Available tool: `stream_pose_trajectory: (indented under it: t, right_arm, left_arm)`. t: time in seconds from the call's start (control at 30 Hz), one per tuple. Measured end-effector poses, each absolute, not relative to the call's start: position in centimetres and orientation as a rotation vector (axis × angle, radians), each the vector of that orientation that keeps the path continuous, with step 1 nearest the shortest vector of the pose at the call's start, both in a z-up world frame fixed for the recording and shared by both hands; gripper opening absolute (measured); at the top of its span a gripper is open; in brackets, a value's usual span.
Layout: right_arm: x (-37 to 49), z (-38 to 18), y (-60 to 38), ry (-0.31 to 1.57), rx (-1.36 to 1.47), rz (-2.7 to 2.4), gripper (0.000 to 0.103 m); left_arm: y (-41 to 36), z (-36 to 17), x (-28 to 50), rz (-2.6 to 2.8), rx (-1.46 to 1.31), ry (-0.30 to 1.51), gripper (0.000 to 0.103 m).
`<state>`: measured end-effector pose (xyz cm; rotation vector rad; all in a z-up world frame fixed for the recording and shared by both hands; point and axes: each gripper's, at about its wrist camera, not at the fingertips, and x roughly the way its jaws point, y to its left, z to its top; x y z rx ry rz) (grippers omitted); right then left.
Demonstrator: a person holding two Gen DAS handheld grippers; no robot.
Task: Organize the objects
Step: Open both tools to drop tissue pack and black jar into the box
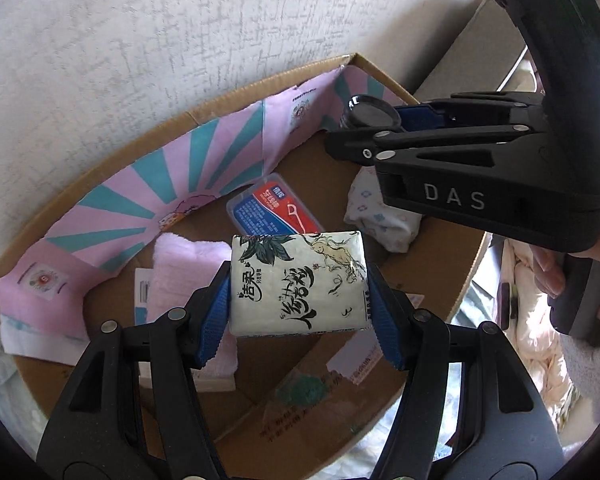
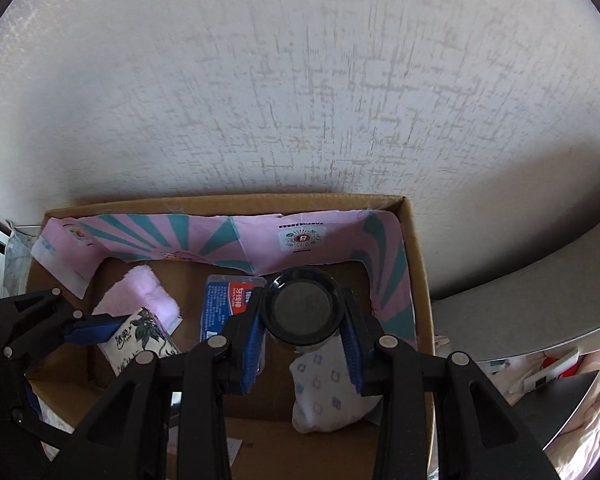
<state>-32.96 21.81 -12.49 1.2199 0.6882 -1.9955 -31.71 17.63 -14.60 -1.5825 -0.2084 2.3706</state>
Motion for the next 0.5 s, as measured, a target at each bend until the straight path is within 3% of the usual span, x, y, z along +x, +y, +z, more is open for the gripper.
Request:
stream_pose_trajectory:
  t: [0.3, 0.33, 0.37, 0.4, 0.5]
  right_arm:
    - [-33.9, -13.5, 21.5, 0.645, 1.303, -1.986, 0.034]
    - [-34.0, -13.5, 21.5, 0.632, 1.313, -1.985, 0.047]
    - [-34.2, -13.4, 21.5, 0.618, 1.320, -1.987, 0.066]
    - [-34.2, -13.3, 21.5, 0.603, 1.320, -1.989, 0.075]
    - [-34.2, -12.8, 21.3, 0.582, 1.335, -1.987, 0.082]
  left_arm:
    - [18.5, -14.9, -31.8, 2.346, -1.583, -0.164, 0.060]
    - [18.6, -14.9, -31.8, 2.341, -1.585, -0.160, 0.065]
    - [18.7, -14.9, -31.8, 2.342, -1.592, -0.145, 0.074]
    - [18.9, -14.9, -31.8, 2.342, -1.600, -0.122, 0.101]
    - [19.3, -14.8, -31.5, 2.343, -1.574, -0.093, 0.103]
